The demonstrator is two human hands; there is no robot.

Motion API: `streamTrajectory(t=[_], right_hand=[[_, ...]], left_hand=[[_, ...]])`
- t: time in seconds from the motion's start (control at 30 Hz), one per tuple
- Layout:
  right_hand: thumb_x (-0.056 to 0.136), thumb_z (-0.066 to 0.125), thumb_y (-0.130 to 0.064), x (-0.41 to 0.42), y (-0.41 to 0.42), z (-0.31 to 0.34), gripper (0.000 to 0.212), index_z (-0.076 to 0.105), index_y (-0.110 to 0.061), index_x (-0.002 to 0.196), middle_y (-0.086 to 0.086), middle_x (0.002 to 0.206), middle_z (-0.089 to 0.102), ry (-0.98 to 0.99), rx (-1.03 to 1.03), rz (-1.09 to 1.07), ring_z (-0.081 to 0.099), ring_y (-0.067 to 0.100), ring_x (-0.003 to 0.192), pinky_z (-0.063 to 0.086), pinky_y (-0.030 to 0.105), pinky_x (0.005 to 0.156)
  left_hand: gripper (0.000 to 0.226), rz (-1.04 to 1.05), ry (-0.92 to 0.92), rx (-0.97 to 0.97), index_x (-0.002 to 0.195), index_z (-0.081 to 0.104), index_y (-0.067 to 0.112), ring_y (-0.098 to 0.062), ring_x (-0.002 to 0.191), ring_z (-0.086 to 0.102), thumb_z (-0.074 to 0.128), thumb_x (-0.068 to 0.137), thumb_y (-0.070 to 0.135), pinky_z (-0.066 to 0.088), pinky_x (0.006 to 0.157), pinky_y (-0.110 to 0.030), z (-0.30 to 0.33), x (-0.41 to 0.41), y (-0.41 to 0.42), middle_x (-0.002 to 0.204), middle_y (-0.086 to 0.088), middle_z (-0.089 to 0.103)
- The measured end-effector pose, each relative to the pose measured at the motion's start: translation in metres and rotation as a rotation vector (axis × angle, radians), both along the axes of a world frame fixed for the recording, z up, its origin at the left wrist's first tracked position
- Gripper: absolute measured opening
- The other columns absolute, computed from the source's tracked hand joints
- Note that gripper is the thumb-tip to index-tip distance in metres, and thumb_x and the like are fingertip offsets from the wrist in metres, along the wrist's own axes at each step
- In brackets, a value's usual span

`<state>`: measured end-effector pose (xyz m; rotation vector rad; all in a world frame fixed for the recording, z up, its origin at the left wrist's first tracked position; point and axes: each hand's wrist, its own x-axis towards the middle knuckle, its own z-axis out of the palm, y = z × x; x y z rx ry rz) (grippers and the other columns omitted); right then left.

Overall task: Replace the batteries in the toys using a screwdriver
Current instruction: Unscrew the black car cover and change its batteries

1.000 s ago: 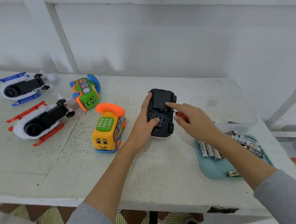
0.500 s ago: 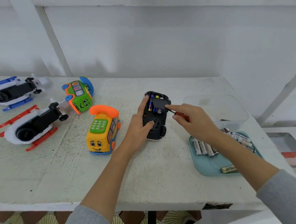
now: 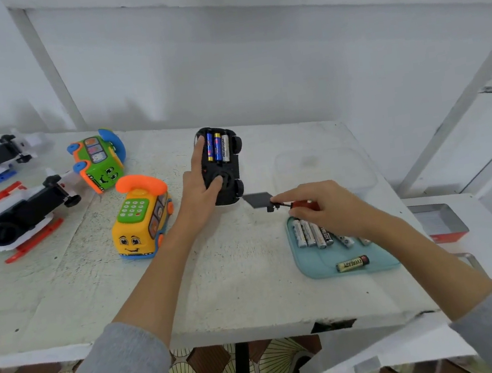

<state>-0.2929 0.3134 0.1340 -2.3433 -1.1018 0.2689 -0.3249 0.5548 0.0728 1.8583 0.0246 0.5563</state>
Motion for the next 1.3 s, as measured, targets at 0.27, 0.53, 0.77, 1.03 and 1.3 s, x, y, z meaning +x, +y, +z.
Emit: streamTrajectory(t=[0.27,0.53,0.77,1.03,1.3], right_hand=[[0.093,0.053,-0.024,-0.013,0.022,-0.014,0.033,0.057,-0.037,0.122,-0.005,0.103,0.067,0.073,-0.322,0.224,0.061,0.014,0.083,0.050,0.034,0.081],[0.094,0.050,-0.022,-0.010,0.016,0.004,0.047,0.039,-0.043,0.135,-0.008,0.075,0.050,0.158,-0.513,0.258,0.046,0.006,0.058,0.037,0.015,0.056],[0.089,0.058,-0.022,0.009,-0.012,0.028,0.028,0.062,-0.038,0.112,0.003,0.076,0.062,0.225,-0.540,0.226,0.050,0.011,0.052,0.046,0.027,0.058],[0.092,0.055,-0.016,0.025,-0.033,0.053,0.024,0.064,-0.026,0.112,0.003,0.074,0.059,0.039,0.054,-0.125,0.048,-0.004,0.045,0.035,0.007,0.043],[0.092,0.054,-0.015,0.033,-0.040,0.040,0.025,0.064,-0.024,0.113,0.014,0.081,0.063,-0.039,0.187,-0.262,0.062,0.027,0.081,0.044,0.025,0.070]], left_hand=[[0.069,-0.024,-0.042,0.025,0.148,0.011,0.026,0.012,0.113,0.051,0.047,0.091,0.013,0.044,0.091,-0.011,0.013,-0.005,-0.006,0.131,0.027,0.040],[0.073,-0.066,-0.044,0.077,0.152,0.013,0.017,0.015,0.113,0.047,0.044,0.087,0.005,0.041,0.094,-0.009,0.012,-0.010,-0.021,0.128,0.031,0.038],[0.074,-0.070,-0.022,0.097,0.150,0.016,0.034,0.000,0.114,0.047,0.044,0.086,0.010,0.040,0.102,-0.024,0.010,-0.004,-0.031,0.129,0.010,0.043],[0.071,-0.129,-0.070,0.074,0.150,0.016,0.028,0.006,0.114,0.049,0.043,0.089,0.006,0.041,0.099,-0.017,0.023,0.016,-0.055,0.129,0.015,0.043],[0.071,-0.102,-0.066,0.094,0.150,0.015,0.041,-0.028,0.119,0.048,0.045,0.089,0.022,0.041,0.105,-0.050,0.028,0.038,-0.081,0.134,-0.018,0.041]])
